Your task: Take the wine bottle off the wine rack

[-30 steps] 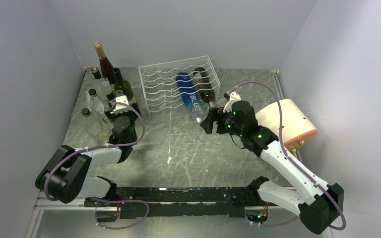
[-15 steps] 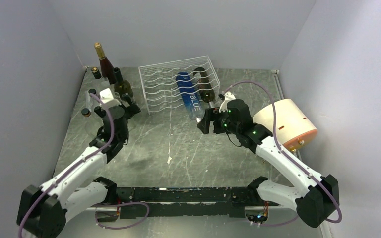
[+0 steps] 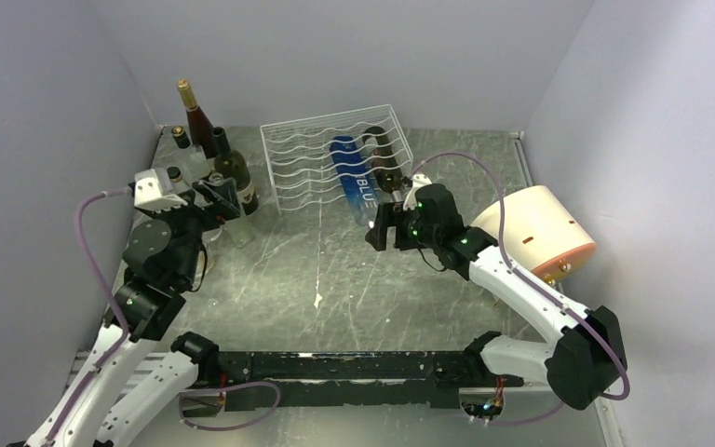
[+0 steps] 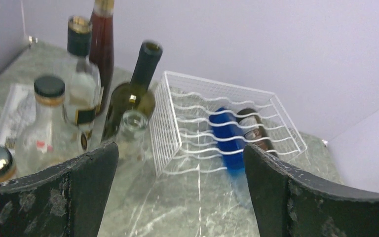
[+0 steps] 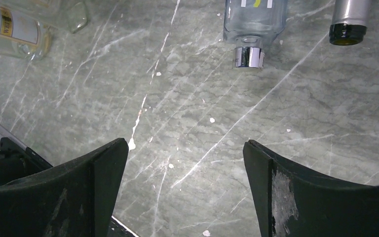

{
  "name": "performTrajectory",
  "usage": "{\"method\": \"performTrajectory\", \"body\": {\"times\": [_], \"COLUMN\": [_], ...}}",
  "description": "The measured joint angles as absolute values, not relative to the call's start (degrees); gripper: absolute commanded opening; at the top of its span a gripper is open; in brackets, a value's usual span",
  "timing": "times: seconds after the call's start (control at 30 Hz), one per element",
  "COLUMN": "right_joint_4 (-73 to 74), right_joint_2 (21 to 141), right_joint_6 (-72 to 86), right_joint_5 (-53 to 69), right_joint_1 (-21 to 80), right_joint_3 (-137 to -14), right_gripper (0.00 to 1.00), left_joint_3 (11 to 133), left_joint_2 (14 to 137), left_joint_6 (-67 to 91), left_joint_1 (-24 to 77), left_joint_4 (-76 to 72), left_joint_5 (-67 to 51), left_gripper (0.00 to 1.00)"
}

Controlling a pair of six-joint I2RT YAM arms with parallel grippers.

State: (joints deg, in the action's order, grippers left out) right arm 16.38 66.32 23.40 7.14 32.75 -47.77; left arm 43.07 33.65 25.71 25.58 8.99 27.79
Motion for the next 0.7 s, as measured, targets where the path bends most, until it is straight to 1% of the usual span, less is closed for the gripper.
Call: {"method": "performTrajectory", "body": {"times": [0.1,0.23,0.33,0.43,0.5,0.57,0.63,0.67,0.7], "right_joint_4": [15.59,13.91,12.29,9.96,8.08,5.63,3.38,1.76,0.62], "right_joint_2": [67.40,68.73,69.89,71.42,72.49,74.17,76.29,77.93,79.18], "right_joint_6": [23.62,24.14,24.53,24.75,24.84,24.84,24.82,24.77,24.69], "right_joint_5": [7.14,6.98,6.66,5.93,5.65,5.56,5.56,5.54,5.50], "right_joint_1": [32.71,32.69,32.67,32.62,32.40,31.90,31.51,31.38,31.35], "right_joint_3": [-47.77,-47.75,-47.55,-47.00,-46.44,-45.71,-45.41,-45.34,-45.34], "right_gripper": [0.97,1.00,1.00,1.00,1.00,1.00,0.98,0.95,0.89], "left_joint_3": [46.09,49.25,52.56,55.44,55.75,55.22,53.78,52.75,51.70], "left_joint_2": [33.43,36.64,41.95,47.44,49.71,50.96,50.85,50.41,49.80], "left_joint_6": [21.10,15.46,12.78,10.68,9.76,8.75,7.90,7.57,7.22], "left_joint_1": [25.58,25.58,25.58,25.58,25.58,25.58,25.52,25.52,25.52], "left_joint_4": [7.66,2.83,-1.19,-4.62,-5.54,-5.85,-5.93,-6.24,-6.59], "left_joint_5": [26.28,22.83,18.72,13.63,10.72,7.35,4.27,2.79,1.58], "left_gripper": [0.99,0.99,1.00,0.98,1.00,1.00,1.00,1.00,1.00]}}
